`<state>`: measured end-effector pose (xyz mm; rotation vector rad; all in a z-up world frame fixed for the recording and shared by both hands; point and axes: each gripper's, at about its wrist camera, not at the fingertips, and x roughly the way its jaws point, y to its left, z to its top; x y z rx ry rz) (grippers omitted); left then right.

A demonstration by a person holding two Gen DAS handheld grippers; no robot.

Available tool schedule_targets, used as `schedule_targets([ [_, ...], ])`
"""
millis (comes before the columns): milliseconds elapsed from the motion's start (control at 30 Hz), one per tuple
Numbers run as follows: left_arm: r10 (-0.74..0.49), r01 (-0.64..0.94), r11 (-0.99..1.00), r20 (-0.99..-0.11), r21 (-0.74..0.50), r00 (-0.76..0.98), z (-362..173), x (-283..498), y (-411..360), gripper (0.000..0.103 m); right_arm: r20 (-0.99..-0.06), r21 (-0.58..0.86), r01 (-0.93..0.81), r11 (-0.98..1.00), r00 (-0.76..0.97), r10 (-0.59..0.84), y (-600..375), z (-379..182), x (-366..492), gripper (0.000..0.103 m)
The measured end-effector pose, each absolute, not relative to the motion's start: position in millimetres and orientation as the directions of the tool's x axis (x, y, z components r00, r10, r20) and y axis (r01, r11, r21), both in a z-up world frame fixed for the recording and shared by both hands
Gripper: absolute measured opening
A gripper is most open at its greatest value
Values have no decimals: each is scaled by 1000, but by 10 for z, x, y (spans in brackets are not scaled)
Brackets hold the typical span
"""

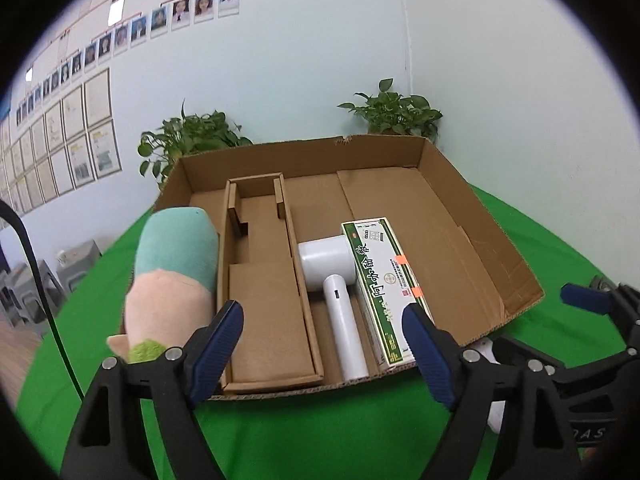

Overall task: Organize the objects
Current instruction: 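Withdraw the right tool from the box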

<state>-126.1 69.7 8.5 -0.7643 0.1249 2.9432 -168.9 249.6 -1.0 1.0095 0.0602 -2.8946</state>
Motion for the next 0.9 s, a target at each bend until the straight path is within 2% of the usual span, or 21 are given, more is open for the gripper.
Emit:
schedule_targets([
  [167,93,-103,-995,-455,-4,-886,176,-1022,631,82,-570,-59,78,-995,-821,-31,2481,93,-1308,102],
  [267,67,-78,-997,-419,9,-905,216,-877,598,82,-554,-56,90,-994,-831,-44,2484,141,-1138,102],
  [633,-41,26,-999,-438,40,-898,207,-664,439,81,-531,-82,167,-983,-841,-98,2331,258,-972,101],
  [833,-38,35,-999,-428,14,-903,209,-595,413,81,-517,-81,182,-980,-848,-115,2335,248,-984,99],
  [867,-34,31,-999,-432,13,-901,197,-590,419,79,-515,-77,183,-980,-849,-118,2349,242,-990,98],
  [900,-30,27,-1000,-437,13,-899,185,-587,427,67,-515,-77,181,-980,-849,-116,2355,234,-987,93],
])
